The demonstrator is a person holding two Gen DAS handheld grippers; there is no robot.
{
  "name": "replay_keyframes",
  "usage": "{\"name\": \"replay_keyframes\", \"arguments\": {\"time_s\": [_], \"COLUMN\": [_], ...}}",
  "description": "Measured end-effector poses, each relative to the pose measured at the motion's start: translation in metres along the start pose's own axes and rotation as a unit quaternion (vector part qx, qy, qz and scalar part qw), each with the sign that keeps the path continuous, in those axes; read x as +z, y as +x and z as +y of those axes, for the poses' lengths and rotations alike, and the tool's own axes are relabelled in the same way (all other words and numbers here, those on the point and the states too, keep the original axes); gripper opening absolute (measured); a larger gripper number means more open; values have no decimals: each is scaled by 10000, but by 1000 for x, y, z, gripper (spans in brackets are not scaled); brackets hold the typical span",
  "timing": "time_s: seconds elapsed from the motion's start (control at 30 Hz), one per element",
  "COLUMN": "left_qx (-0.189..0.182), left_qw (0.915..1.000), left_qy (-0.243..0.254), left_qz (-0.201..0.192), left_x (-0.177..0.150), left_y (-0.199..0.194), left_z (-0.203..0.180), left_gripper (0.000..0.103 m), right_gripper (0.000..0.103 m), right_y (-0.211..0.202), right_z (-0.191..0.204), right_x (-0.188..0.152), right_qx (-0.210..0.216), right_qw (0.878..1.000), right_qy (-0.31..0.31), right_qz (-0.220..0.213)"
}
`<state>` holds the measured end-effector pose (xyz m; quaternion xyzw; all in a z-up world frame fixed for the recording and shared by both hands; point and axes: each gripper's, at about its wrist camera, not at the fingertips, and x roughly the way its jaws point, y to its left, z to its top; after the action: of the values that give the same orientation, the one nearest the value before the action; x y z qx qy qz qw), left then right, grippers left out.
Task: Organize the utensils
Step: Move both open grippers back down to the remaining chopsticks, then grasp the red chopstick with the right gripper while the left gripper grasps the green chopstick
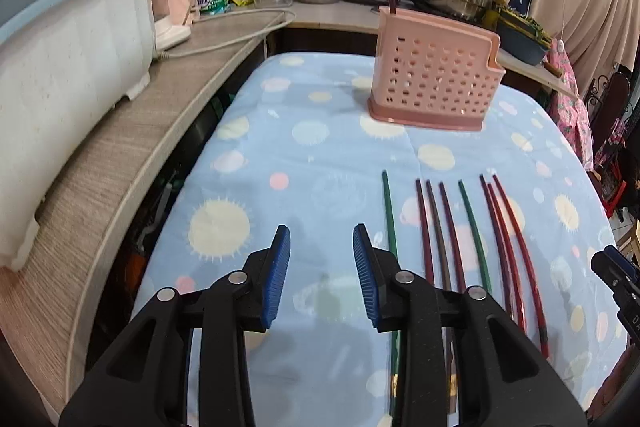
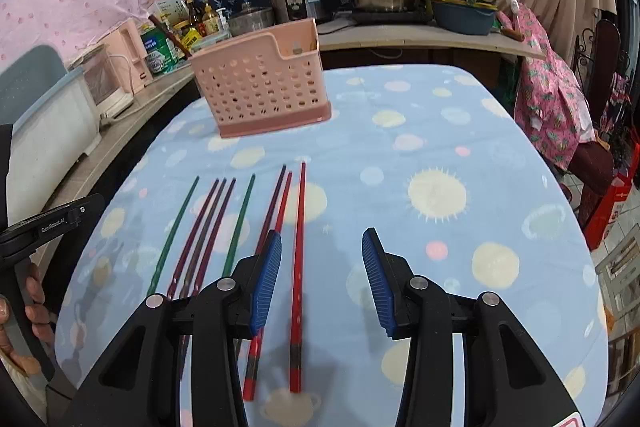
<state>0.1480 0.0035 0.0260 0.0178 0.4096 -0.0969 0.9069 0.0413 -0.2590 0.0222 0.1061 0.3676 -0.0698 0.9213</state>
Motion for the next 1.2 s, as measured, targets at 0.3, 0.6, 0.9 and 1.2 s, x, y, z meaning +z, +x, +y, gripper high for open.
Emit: {"name": "replay_keyframes", "arguments": {"time_s": [0.3, 0.6, 0.9, 1.2], "left_qx": [-43, -50, -100, -230], "left_qw": [9998, 9994, 9984, 9974], "left_qy": [36, 87, 193, 80], "left_qz": [190, 322, 515, 677], "left_x": [-29, -46, -61, -70], "left_y": [0, 2, 4, 7], "left_z": [-6, -16, -22, -21], "left_gripper": [31, 31, 31, 33], "right_gripper": [41, 40, 31, 21], "right_y": [2, 9, 19, 26], "right_z": [5, 9, 12, 9], "right_x": [-31, -51, -56, -63], "right_qx": [40, 100, 79, 165], "right_qw": [9997, 9990, 9984, 9974], "right_qy": [-51, -62, -157, 24], "right_qz": [240, 422, 544, 700]}}
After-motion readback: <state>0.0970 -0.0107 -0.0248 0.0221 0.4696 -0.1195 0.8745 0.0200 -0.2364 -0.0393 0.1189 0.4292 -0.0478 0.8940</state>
